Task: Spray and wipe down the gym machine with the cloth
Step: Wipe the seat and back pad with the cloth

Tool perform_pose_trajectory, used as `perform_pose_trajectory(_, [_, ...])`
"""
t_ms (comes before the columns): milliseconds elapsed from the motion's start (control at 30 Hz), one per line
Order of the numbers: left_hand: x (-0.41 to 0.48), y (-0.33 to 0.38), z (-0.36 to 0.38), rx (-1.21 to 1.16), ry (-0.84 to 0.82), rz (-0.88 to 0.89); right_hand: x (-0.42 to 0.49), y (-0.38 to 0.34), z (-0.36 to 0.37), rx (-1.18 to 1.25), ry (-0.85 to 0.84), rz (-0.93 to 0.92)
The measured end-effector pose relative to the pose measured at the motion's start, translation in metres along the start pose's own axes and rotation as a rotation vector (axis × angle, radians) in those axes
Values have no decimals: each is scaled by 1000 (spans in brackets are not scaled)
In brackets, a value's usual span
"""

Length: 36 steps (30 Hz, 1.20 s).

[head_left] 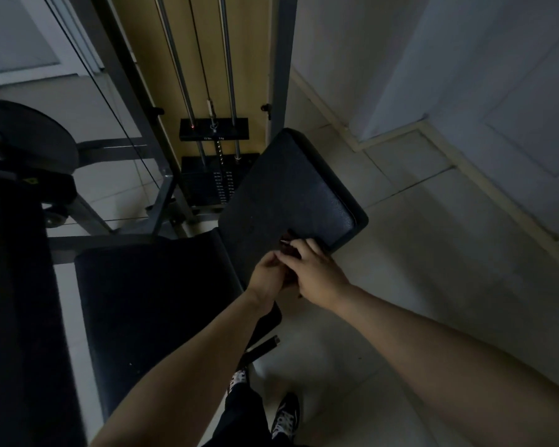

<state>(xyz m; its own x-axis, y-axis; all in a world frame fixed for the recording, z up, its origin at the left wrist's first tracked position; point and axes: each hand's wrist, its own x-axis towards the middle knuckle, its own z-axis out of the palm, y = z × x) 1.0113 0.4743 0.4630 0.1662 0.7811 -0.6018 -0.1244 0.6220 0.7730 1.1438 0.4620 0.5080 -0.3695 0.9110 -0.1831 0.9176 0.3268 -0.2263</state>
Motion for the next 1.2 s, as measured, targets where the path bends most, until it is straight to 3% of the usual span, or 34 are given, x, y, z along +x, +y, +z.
perform_pose_trajectory(100, [8, 4, -10, 123, 17, 18, 12, -3, -21, 8, 63, 33])
perform_pose_trajectory(200, [24, -2, -22, 310, 222, -23, 26, 5, -56, -22, 283, 125])
perform_pose_trajectory(300, [25, -13, -21, 270, 162, -110, 42, 17, -80, -38, 429, 216])
perform_pose_trajectory(667, [6, -8, -25, 227, 10, -70, 19, -42, 46, -134, -83, 169])
perform_pose_trajectory(867, [6, -12, -15, 82, 25, -104, 18, -19, 7, -205, 60, 173])
perform_pose_trajectory(1067, [-10, 6, -9, 128, 118, -209, 47, 11, -69, -297, 358, 384])
perform_pose_trajectory(1200, [-9, 6, -7, 117, 107, -190, 45, -3, -37, -300, 243, 336])
